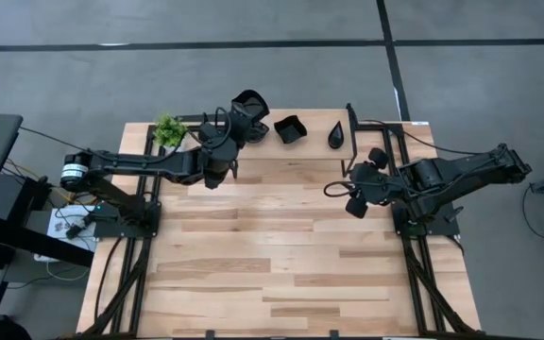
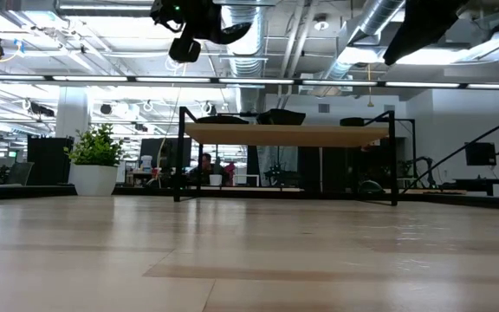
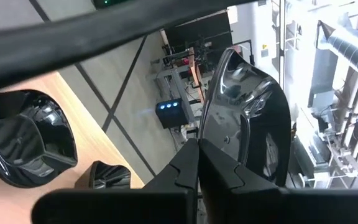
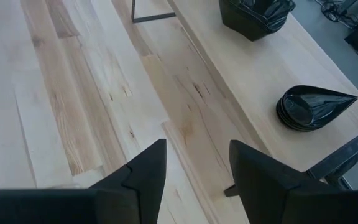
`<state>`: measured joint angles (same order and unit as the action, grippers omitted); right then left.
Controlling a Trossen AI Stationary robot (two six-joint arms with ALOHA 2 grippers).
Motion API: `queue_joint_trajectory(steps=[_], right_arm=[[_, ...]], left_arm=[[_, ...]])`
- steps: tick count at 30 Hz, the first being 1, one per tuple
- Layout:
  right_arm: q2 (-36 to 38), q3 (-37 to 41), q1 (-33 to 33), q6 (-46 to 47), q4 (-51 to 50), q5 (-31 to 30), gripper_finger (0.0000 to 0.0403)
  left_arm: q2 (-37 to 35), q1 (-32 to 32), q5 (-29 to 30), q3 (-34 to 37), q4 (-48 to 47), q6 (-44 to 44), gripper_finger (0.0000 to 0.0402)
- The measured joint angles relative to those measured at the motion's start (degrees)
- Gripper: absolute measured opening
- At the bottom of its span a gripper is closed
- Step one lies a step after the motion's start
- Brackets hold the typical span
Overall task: Pick & Place Mini shaped plates
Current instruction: Stack the black plate on top of the black plate on the shelf
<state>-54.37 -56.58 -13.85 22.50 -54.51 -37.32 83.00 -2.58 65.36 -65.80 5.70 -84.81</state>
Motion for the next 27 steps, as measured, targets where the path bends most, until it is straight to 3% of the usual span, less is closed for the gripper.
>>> queue_joint_trajectory(steps=[15,24,27], right_arm=[[0.0,0.0,0.0,0.0,0.9,0.0,0.0169],[0.0,0.0,0.0,0.0,0.9,0.0,0.0173],[0.0,0.0,0.0,0.0,0.9,0.0,0.0173]], left_arm=[[0.0,0.4,-0.4,-0.1,0.8,-2.5,0.0013],[-0.1,1.9,2.0,-6.2,0.9,11.0,0.0013],[-0.1,1.8,2.2,-6.7,0.9,11.1,0.0013]])
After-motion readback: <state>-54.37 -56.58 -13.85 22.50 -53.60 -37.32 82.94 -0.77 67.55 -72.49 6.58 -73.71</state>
